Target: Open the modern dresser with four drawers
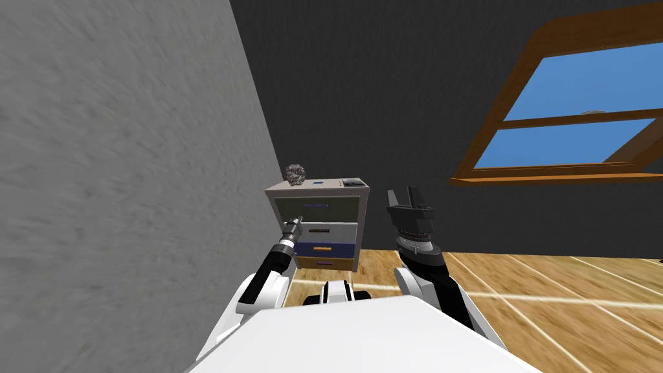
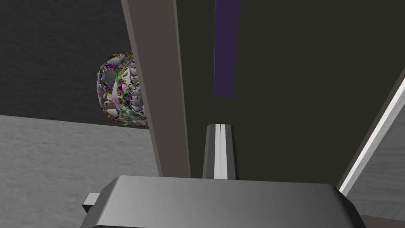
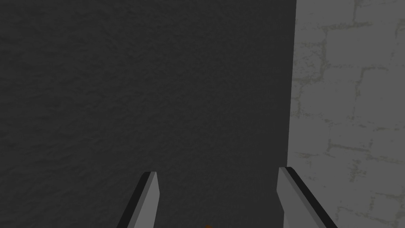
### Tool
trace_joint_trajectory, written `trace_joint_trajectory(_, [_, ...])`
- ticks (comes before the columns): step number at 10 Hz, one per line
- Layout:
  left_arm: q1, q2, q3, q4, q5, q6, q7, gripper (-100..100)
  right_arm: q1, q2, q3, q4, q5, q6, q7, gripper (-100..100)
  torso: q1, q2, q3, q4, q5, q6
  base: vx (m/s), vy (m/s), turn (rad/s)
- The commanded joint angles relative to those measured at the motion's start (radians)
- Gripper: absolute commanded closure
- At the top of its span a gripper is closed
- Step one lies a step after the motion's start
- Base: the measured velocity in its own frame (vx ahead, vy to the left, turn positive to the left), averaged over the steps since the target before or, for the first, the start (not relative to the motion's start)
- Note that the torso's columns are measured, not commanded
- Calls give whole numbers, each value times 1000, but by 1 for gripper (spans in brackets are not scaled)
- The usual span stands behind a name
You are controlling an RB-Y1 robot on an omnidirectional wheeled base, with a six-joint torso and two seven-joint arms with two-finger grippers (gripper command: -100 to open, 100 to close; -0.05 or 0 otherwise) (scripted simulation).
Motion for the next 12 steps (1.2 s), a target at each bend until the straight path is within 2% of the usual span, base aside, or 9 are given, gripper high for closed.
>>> trace_joint_trajectory(1, [-3,-1,4,-7,0,15,1,-100,0,0,0,0,0,0,0,0,0,-7,-5,-2,0,0,138,12,-18])
trace_joint_trajectory(4, [-5,-2,6,-10,0,22,2,-100,1,0,0,0,0,0,0,0,0,4,2,1,0,0,138,15,-10])
trace_joint_trajectory(5, [1,-1,6,-39,-1,47,4,-100,0,0,0,0,0,0,0,0,-1,11,7,3,0,0,98,7,-21])
trace_joint_trajectory(6, [-1,-3,5,-25,-2,33,2,-100,0,0,0,0,0,0,0,0,-1,11,7,3,0,0,61,5,-5])
trace_joint_trajectory(7, [0,-3,4,-27,-2,36,2,100,0,0,0,0,0,0,0,0,0,11,6,3,0,0,11,0,2])
trace_joint_trajectory(12, [26,7,-8,-60,-2,41,3,100,0,0,0,0,0,0,0,0,0,8,5,2,0,0,-154,6,19])
